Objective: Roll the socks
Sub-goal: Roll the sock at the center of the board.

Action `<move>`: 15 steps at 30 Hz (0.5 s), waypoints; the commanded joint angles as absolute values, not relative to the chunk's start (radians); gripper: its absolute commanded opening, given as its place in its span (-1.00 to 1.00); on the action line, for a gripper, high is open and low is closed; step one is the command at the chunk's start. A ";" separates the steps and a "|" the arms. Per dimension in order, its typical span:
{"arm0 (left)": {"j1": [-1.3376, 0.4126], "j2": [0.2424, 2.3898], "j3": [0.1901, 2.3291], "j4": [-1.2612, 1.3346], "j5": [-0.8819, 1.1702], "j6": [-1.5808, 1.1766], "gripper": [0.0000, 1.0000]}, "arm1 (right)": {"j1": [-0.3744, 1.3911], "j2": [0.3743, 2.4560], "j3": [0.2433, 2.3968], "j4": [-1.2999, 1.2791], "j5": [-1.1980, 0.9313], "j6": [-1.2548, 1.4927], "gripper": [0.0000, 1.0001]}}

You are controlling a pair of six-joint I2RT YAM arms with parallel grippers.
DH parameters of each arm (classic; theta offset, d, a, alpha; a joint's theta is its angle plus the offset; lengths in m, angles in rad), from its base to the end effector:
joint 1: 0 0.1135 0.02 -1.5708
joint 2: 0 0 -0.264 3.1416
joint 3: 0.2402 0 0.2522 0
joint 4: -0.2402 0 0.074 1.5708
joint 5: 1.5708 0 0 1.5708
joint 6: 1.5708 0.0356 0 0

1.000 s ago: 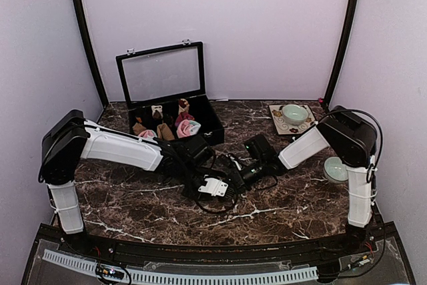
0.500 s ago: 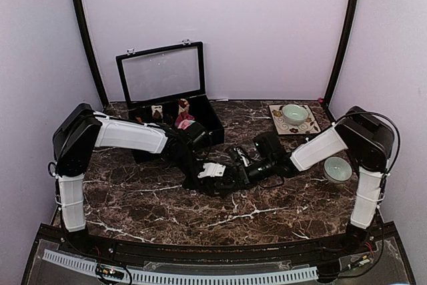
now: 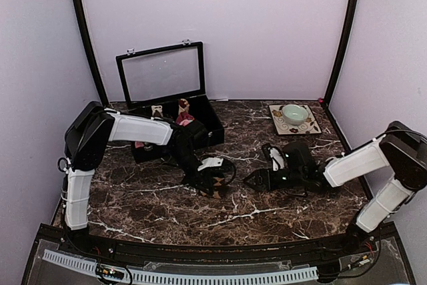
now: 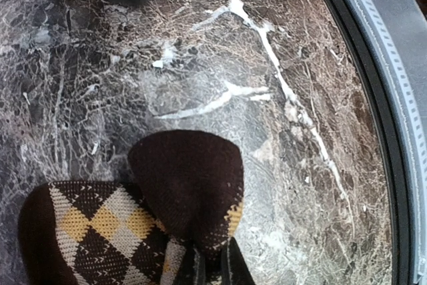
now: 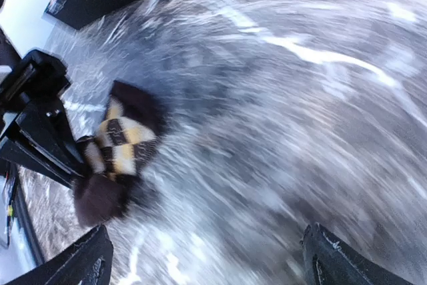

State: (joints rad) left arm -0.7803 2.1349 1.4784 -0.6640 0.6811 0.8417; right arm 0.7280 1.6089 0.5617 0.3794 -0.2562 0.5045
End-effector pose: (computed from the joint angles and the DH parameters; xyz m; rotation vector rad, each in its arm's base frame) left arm 0.2806 -0.3093 0.1361 2.0560 1.7860 -0.9531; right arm 0.2102 0.1995 0.1280 -0.4139 2.3533 0.9190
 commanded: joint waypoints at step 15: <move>-0.722 2.455 1.653 -1.153 0.900 0.870 -0.97 | 0.662 1.210 0.412 0.426 0.179 0.534 0.99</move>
